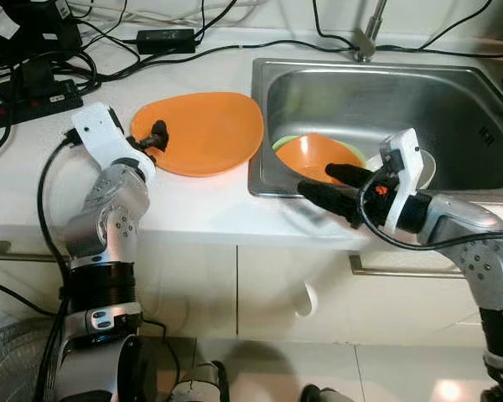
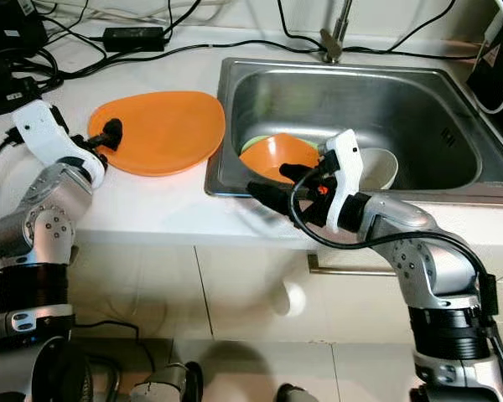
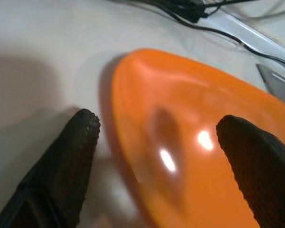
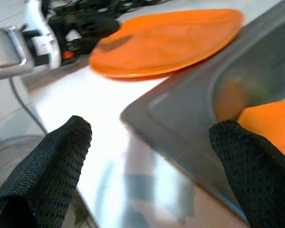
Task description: Kitchen organization
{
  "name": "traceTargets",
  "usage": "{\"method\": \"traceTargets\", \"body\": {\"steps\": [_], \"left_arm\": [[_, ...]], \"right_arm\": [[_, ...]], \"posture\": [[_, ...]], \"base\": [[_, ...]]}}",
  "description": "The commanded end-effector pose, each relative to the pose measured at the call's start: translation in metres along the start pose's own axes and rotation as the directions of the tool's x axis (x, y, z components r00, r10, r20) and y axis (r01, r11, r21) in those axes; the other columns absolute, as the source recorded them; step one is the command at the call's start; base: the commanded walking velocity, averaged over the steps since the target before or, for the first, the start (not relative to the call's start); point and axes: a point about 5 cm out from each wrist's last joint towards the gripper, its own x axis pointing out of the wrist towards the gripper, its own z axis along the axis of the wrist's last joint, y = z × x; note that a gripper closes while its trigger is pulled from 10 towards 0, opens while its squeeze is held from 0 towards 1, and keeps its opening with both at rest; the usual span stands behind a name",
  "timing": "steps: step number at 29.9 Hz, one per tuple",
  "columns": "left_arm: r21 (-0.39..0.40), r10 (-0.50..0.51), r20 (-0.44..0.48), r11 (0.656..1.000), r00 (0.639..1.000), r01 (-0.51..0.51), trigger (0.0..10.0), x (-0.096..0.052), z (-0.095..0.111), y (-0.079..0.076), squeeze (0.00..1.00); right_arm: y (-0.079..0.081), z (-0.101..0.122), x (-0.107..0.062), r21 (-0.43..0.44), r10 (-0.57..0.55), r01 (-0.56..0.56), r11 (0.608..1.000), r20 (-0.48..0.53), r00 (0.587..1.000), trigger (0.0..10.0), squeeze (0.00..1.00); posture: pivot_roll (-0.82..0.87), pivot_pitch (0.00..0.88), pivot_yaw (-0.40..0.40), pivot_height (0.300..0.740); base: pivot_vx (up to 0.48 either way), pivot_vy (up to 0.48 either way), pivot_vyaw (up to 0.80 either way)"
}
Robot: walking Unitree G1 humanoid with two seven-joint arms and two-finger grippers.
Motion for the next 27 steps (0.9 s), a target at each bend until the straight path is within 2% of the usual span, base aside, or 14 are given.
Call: {"method": "traceTargets", "body": {"steps": [1, 3, 9, 10, 16, 18, 19, 20, 21, 22, 23, 26, 27], "left_arm": [[-0.024, 0.002, -0.072, 1.000, 0.997, -0.004, 10.0, 0.002, -0.012, -0.001, 0.00], [-0.087, -0.031, -0.146, 0.996, 0.989, 0.019, 10.0, 0.003, -0.021, -0.006, 0.00], [-0.170, -0.059, -0.211, 0.985, 0.976, 0.023, 10.0, 0.003, -0.029, -0.009, 0.00], [-0.211, -0.071, -0.238, 0.977, 0.969, 0.020, 10.0, 0.004, -0.031, -0.011, 0.00], [-0.286, -0.068, -0.268, 0.958, 0.961, -0.012, 10.0, 0.005, -0.035, -0.009, 0.00], [-0.347, -0.074, -0.284, 0.938, 0.956, -0.030, 8.9, 0.005, -0.037, -0.008, 0.00], [-0.368, -0.077, -0.288, 0.929, 0.954, -0.036, 7.8, 0.006, -0.037, -0.008, 0.00], [-0.385, -0.076, -0.294, 0.922, 0.953, -0.046, 5.8, 0.006, -0.038, -0.007, 0.00], [-0.405, -0.078, -0.300, 0.913, 0.951, -0.052, 2.5, 0.006, -0.038, -0.007, 0.00], [-0.424, -0.083, -0.305, 0.904, 0.949, -0.057, 2.5, 0.007, -0.039, -0.007, 0.00], [-0.447, -0.094, -0.311, 0.893, 0.946, -0.059, 0.0, 0.007, -0.039, -0.008, 0.00], [-0.480, -0.125, -0.327, 0.876, 0.937, -0.051, 0.0, 0.008, -0.040, -0.012, 0.00], [-0.486, -0.139, -0.337, 0.873, 0.931, -0.046, 1.3, 0.008, -0.040, -0.014, 0.00]], "right_arm": [[0.004, 0.000, -0.002, -0.006, 0.027, -0.027, 1.000, -0.017, 1.000, 10.0, 0.00], [0.004, 0.000, -0.002, -0.006, 0.021, -0.022, 1.000, -0.019, 1.000, 10.0, 0.00], [0.004, 0.001, -0.003, -0.006, 0.011, -0.011, 1.000, -0.019, 1.000, 10.0, 0.00], [0.004, 0.001, -0.003, -0.009, 0.006, -0.006, 1.000, -0.022, 1.000, 10.0, 0.00], [0.003, 0.001, -0.004, -0.015, -0.001, 0.000, 1.000, -0.030, 1.000, 10.0, 0.00], [0.003, 0.000, -0.004, -0.018, -0.002, 0.002, 1.000, -0.033, 0.999, 10.0, 0.00], [0.003, 0.000, -0.004, -0.019, -0.002, 0.002, 1.000, -0.034, 0.999, 10.0, 0.00], [0.003, 0.001, -0.004, -0.021, -0.003, 0.002, 1.000, -0.034, 0.999, 10.0, 0.00], [0.002, 0.001, -0.004, -0.022, -0.003, 0.002, 1.000, -0.034, 0.999, 10.0, 0.00], [0.002, 0.001, -0.004, -0.023, -0.003, 0.002, 1.000, -0.035, 0.999, 10.0, 0.00], [0.003, 0.000, -0.003, -0.028, -0.003, 0.002, 1.000, -0.037, 0.999, 10.0, 0.00], [0.003, 0.000, -0.003, -0.032, 0.000, -0.002, 0.999, -0.039, 0.999, 10.0, 0.00], [0.003, 0.000, -0.003, -0.032, 0.004, -0.005, 0.999, -0.038, 0.999, 10.0, 0.00]], "posture": [[0.08, 0.086, 0.030, 0.740], [0.08, 0.086, 0.032, 0.740], [0.08, 0.088, 0.036, 0.740], [0.08, 0.088, 0.035, 0.740], [0.08, 0.089, 0.034, 0.740], [0.08, 0.089, 0.034, 0.740], [0.08, 0.089, 0.034, 0.740], [0.08, 0.089, 0.034, 0.740], [0.08, 0.089, 0.034, 0.740], [0.08, 0.089, 0.034, 0.740], [0.08, 0.089, 0.034, 0.740], [0.08, 0.089, 0.034, 0.740], [0.08, 0.088, 0.034, 0.740]], "base": [[0.000, 0.000, 0.00], [0.000, 0.000, 0.00], [0.000, 0.000, 0.00], [0.000, 0.000, 0.00], [0.000, 0.000, 0.00], [0.000, 0.000, 0.00], [0.000, 0.000, 0.00], [0.000, 0.000, 0.00], [0.000, 0.000, 0.00], [0.000, 0.000, 0.00], [0.000, 0.000, 0.00], [0.000, 0.000, 0.00], [0.000, 0.000, 0.00]]}}
